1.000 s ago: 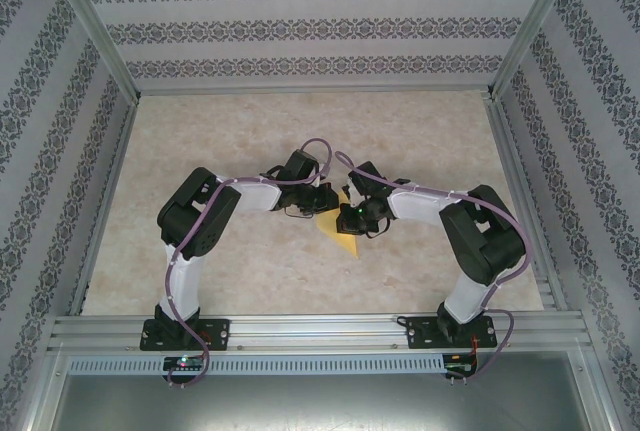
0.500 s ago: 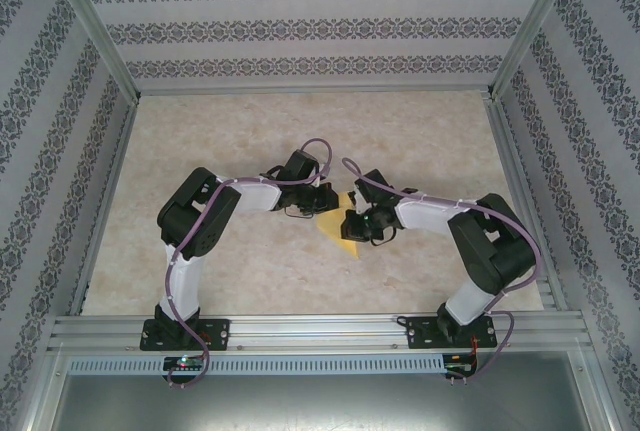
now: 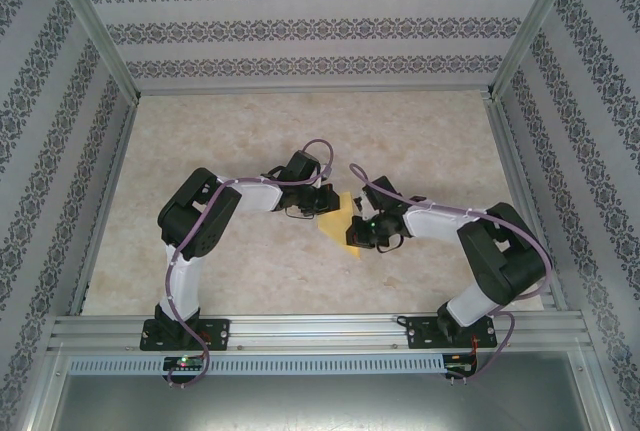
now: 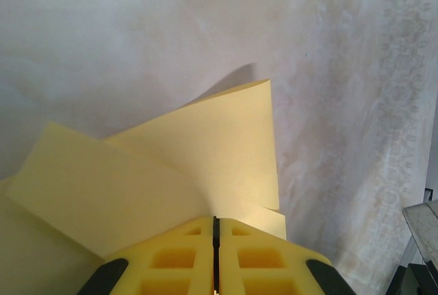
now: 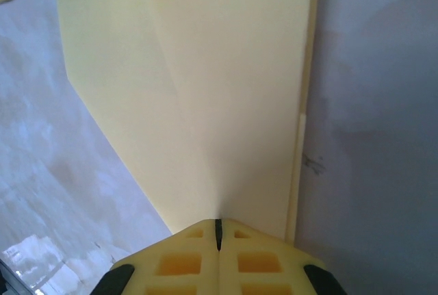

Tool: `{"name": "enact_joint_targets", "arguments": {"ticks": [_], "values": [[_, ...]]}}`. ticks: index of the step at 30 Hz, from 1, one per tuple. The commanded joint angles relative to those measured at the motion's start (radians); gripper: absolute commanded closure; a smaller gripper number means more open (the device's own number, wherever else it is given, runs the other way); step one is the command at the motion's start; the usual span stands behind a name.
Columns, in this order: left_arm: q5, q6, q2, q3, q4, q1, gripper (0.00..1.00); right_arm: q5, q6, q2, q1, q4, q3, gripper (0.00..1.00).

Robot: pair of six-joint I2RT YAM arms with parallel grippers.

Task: Fold a paper plane with a square sheet of paper (fold left side to right side)
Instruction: Fourth fold the wing at the center of the table.

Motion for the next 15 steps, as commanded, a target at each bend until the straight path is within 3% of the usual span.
{"name": "enact_joint_targets", "arguments": {"ticks": [1,15], "values": [[-0.087,0.039,0.019,-0.001,-0.098,0.006,0.9,0.019,-0.012,-0.011,-0.007,-0.197,-0.055,1.0],[-0.088,0.046,0.018,0.008,-0.107,0.009,0.9,0.028,-0.048,-0.051,-0.022,-0.263,-0.069,1.0]]}}
